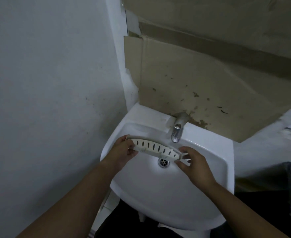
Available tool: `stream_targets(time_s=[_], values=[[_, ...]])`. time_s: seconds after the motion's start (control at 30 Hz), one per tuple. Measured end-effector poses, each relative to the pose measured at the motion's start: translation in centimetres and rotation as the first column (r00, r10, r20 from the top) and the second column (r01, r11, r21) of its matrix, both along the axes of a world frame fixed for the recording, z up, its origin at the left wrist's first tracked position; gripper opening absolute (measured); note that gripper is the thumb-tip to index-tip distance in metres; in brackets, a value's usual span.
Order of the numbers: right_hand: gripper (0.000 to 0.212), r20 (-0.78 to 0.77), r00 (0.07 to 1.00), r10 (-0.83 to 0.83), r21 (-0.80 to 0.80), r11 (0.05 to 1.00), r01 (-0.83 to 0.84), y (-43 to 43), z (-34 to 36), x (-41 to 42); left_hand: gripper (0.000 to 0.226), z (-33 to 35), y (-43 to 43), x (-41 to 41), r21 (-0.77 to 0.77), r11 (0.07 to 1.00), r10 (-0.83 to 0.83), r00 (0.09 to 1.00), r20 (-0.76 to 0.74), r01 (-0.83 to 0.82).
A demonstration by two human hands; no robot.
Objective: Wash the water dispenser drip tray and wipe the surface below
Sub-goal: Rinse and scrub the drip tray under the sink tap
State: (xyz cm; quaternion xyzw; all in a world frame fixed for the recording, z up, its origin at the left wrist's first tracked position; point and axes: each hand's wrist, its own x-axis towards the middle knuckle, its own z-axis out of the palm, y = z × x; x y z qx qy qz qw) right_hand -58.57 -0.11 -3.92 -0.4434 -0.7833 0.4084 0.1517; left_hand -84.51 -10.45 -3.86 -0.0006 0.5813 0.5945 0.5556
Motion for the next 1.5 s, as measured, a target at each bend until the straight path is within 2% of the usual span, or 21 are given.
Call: stream_targets(time_s=[0.13,0.2,0.27,0.33,0.47,0.67,0.73,0.9,0.97,1.07,1.27,1.43,1.5], values=[[0.052,-0.045,0.999,-0.014,0.085,0.996,0.018,-0.5,0.8,0.3,0.034,1.2,-0.5,0.1,0.023,1.000,-0.019,0.999,-0.046,0.021],[0.047,-0.041,0.999,0.001,0.162,0.987,0.005,-1.0,1.2,0.6,0.038,2.0,-1.3,0.0,0.027,0.995,-0.089,0.979,-0.181,0.096],[0.043,-0.035,0.999,-0.006,0.198,0.980,0.013,-1.5,1.5,0.9,0.041,2.7,-2.0,-0.3,0.013,0.961,-0.247,0.878,-0.410,0.276],[0.036,-0.046,0.999,-0.029,0.201,0.979,0.037,-2.0,2.0,1.1,0.037,3.5,-2.3,-0.5,-0.042,0.933,-0.320,0.772,-0.549,0.357],[0.018,-0.105,0.986,-0.126,0.085,0.987,0.136,-3.1,3.4,1.1,0.041,4.6,-2.2,-0.7,-0.182,0.927,-0.363,0.659,-0.659,0.329],[0.017,-0.198,0.966,-0.168,0.215,0.954,0.210,-4.1,4.9,0.9,0.035,7.0,-2.0,0.6,-0.120,0.945,-0.267,0.506,-0.820,0.304],[0.023,-0.124,0.976,-0.179,0.204,0.958,0.201,-4.2,5.0,0.9,0.035,7.3,-2.3,0.7,-0.179,0.912,-0.336,0.420,-0.843,0.369],[0.029,-0.058,0.979,-0.195,0.233,0.951,0.203,-4.2,5.0,1.5,0.048,6.9,-3.5,0.3,-0.336,0.796,-0.533,0.318,-0.784,0.504],[0.028,-0.056,0.976,-0.213,0.226,0.949,0.220,-4.2,5.1,1.7,0.051,6.7,-3.6,0.3,-0.343,0.792,-0.538,0.310,-0.784,0.505],[0.029,-0.063,0.968,-0.241,0.244,0.937,0.249,-4.1,5.8,1.8,0.051,6.6,-3.2,0.6,-0.274,0.827,-0.476,0.353,-0.805,0.490],[0.045,-0.059,0.966,-0.251,0.246,0.934,0.258,-3.3,7.5,1.6,0.048,7.5,-1.9,0.9,-0.143,0.865,-0.367,0.414,-0.833,0.480],[0.044,-0.161,0.958,-0.237,0.299,0.913,0.276,-2.2,11.0,1.1,0.046,10.2,-0.3,0.4,0.033,0.917,-0.160,0.442,-0.883,0.398],[0.042,-0.177,0.956,-0.232,0.297,0.914,0.277,-2.1,11.0,1.2,0.050,10.0,-0.3,0.1,0.026,0.921,-0.151,0.417,-0.896,0.388]])
